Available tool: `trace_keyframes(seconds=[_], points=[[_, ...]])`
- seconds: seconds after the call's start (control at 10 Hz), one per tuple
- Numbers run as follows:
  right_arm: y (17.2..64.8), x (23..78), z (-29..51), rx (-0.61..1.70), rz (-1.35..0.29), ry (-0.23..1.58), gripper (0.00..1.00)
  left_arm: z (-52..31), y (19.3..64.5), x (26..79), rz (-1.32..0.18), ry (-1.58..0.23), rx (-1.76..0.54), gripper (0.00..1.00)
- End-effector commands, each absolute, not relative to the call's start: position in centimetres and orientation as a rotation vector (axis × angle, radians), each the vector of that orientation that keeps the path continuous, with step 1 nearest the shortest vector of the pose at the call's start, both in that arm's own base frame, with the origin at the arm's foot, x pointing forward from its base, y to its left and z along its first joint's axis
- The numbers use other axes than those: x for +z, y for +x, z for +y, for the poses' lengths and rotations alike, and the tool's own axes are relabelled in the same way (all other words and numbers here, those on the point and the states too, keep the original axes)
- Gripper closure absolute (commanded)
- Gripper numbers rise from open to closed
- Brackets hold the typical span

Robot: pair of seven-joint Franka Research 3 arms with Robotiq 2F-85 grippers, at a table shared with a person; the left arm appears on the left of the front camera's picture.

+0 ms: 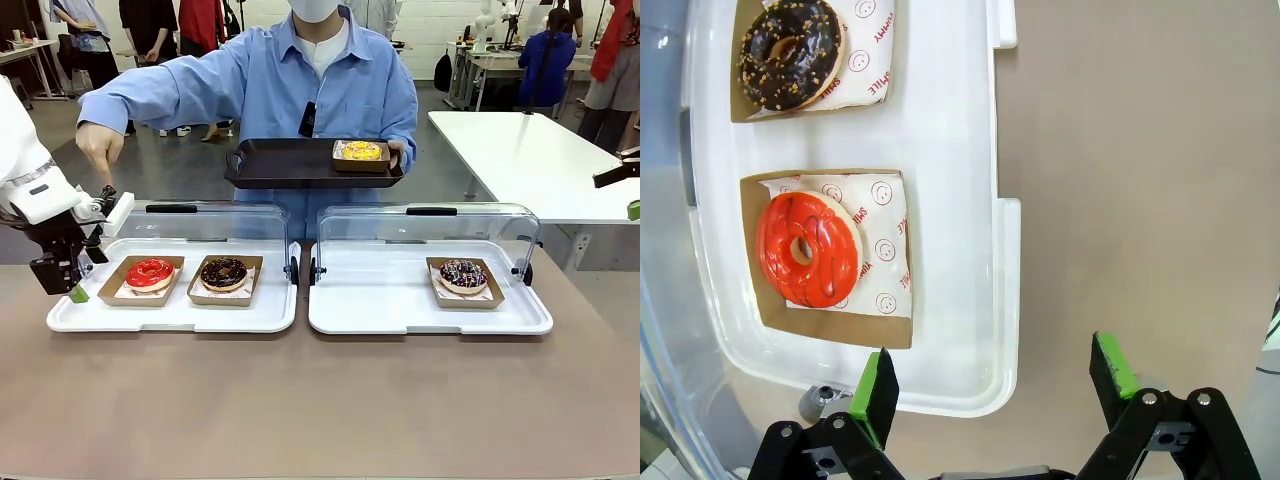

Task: Provide the desired donut to the person.
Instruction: Pick up and lift the Paper togo box containing the Donut pointed at by the person.

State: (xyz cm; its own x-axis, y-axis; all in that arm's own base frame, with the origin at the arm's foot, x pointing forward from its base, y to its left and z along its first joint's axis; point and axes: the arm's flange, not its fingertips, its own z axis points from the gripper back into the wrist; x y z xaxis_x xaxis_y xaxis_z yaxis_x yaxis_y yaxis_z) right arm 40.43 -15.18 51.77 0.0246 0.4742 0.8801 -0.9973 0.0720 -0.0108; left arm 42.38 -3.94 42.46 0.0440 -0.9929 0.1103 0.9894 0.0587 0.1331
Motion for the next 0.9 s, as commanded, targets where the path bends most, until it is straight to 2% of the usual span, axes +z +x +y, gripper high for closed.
trace_keyframes(seconds=[0.0, 0.4, 0.8], points=[[40.5, 51.7, -15.2, 1.342, -0.87, 0.795, 0.0, -3.7, 43.3, 41.5, -0.19, 0.084, -1.526, 0.0], [40.5, 51.7, -15.2, 1.342, -0.87, 0.795, 0.0, -2.5, 47.7, 38.0, -0.146, 0.091, -1.527, 0.0], [40.5, 51.7, -15.2, 1.342, -0.87, 0.795, 0.0, -1.2, 50.9, 35.4, -0.103, 0.009, -1.486, 0.0]])
